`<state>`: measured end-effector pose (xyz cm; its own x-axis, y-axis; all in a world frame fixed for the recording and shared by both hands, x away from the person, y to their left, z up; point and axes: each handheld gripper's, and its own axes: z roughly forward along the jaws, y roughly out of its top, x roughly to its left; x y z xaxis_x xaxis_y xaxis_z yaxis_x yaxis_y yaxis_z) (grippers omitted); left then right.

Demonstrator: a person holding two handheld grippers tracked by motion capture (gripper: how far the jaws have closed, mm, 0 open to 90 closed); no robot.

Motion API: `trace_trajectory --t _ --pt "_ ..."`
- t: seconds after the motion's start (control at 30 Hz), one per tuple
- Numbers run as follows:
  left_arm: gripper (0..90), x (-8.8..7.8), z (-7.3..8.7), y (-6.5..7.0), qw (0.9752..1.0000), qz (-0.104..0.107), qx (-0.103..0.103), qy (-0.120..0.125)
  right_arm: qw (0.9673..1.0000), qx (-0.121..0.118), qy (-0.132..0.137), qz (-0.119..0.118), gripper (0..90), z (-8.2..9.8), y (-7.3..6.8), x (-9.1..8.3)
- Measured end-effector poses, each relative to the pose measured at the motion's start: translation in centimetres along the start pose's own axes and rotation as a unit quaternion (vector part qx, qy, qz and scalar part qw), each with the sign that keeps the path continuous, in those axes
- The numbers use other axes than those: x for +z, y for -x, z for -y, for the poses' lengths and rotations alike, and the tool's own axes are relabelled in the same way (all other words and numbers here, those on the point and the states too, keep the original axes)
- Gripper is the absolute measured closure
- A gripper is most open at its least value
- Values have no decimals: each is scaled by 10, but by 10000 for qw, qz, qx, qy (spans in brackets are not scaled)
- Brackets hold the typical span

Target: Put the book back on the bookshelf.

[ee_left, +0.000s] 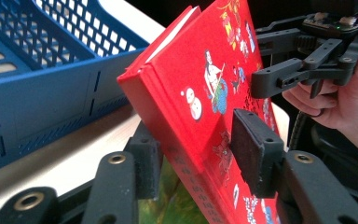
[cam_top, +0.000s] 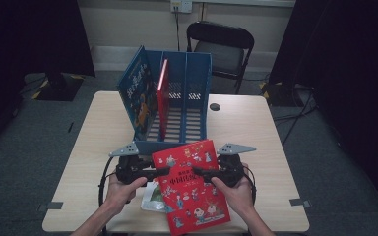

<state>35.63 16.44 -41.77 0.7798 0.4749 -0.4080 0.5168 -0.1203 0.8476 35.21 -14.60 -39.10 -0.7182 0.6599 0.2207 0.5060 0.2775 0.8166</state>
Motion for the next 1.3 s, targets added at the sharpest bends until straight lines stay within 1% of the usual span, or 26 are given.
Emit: trace_trajectory --t 0.1,0.2,0.33,0.37,0.43,0.5,0.6,0.67,0.73,0.8,0.87,0.97,1.03,1.1,1.17,1.23,1.3 --pt "562 0 -2 0 10000 -15 13 -13 10000 13 12 8 393 -1 0 -1" --pt "581 -1 -4 -1 9999 76 -63 17 10000 40 7 3 393 -2 1 -2" --pt "606 -1 -11 3 9999 125 -9 78 10000 63 41 61 392 -4 0 -6" --pt "617 -1 -13 4 9998 149 32 94 9999 64 63 76 392 -5 0 -8" --pt "635 -2 -17 7 9997 174 65 179 9998 47 148 117 393 -6 0 -12" --pt "652 -3 -22 9 9994 224 78 265 9993 -37 326 192 395 -7 -2 -17" --pt "668 -3 -26 12 9991 260 85 316 9987 -43 465 202 418 -10 -3 -23" --pt "680 -3 -28 12 9990 289 87 318 9985 -38 514 183 424 -12 -2 -26" --pt "700 -4 -32 15 9984 384 109 390 9983 -27 545 192 423 -14 -1 -28" --pt "715 -3 -36 18 9981 407 185 415 9980 -24 607 181 424 -15 0 -31" --pt "726 -3 -39 21 9975 493 189 466 9977 -13 650 200 417 -17 0 -35" --pt "732 -3 -45 25 9973 491 284 474 9970 0 745 189 417 -19 1 -40" --pt "738 -3 -48 26 9968 542 275 527 9968 -29 767 215 414 -20 0 -42" --pt "740 -3 -51 28 9967 519 329 538 9965 -40 809 215 414 -23 0 -45" --pt "740 -5 -55 29 9963 543 339 580 9961 -67 854 225 414 -26 0 -47" --pt "741 -6 -60 31 9961 510 376 610 9955 -106 911 242 413 -31 -1 -50" --pt "739 -8 -66 35 9958 448 460 657 9947 -138 986 257 413 -36 -1 -52"
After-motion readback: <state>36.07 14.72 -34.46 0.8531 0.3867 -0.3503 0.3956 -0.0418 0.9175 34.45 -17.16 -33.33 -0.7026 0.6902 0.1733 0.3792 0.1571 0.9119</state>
